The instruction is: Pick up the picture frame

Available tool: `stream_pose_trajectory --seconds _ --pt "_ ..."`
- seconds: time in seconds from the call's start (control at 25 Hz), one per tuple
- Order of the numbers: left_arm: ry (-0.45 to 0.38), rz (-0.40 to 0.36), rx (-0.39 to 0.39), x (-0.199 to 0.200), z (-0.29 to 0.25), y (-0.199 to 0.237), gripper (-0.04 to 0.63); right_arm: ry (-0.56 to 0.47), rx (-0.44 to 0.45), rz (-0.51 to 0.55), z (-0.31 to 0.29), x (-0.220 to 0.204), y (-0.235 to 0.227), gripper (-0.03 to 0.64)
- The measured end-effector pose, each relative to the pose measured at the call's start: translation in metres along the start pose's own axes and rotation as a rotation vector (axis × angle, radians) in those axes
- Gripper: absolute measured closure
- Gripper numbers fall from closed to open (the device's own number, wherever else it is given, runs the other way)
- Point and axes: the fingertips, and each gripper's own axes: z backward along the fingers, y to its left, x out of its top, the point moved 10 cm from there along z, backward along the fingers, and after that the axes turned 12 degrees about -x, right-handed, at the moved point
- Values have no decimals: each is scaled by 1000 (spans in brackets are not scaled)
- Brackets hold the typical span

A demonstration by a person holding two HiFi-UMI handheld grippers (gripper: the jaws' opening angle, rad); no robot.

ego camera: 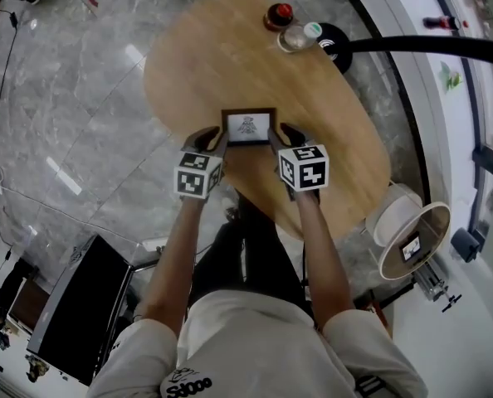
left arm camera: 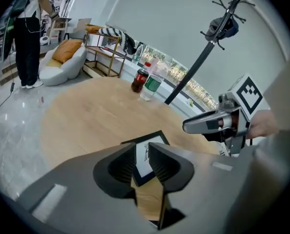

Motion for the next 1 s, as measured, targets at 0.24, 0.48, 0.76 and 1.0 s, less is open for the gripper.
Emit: stream_pose_trajectory --seconds 0.24,0.48,0.76,1.0 --pt "37 42 6 -12 -29 11 485 57 -7 -32 -29 -14 -9 482" --pt "79 82 25 -20 -46 24 474 77 -18 -48 -53 -22 -12 476" --pt "96 121 60 -27 -57 35 472 97 -41 -57 -69 -27 -17 476" --pt "98 128 77 -24 -66 38 472 117 -44 -47 -80 -29 -16 477"
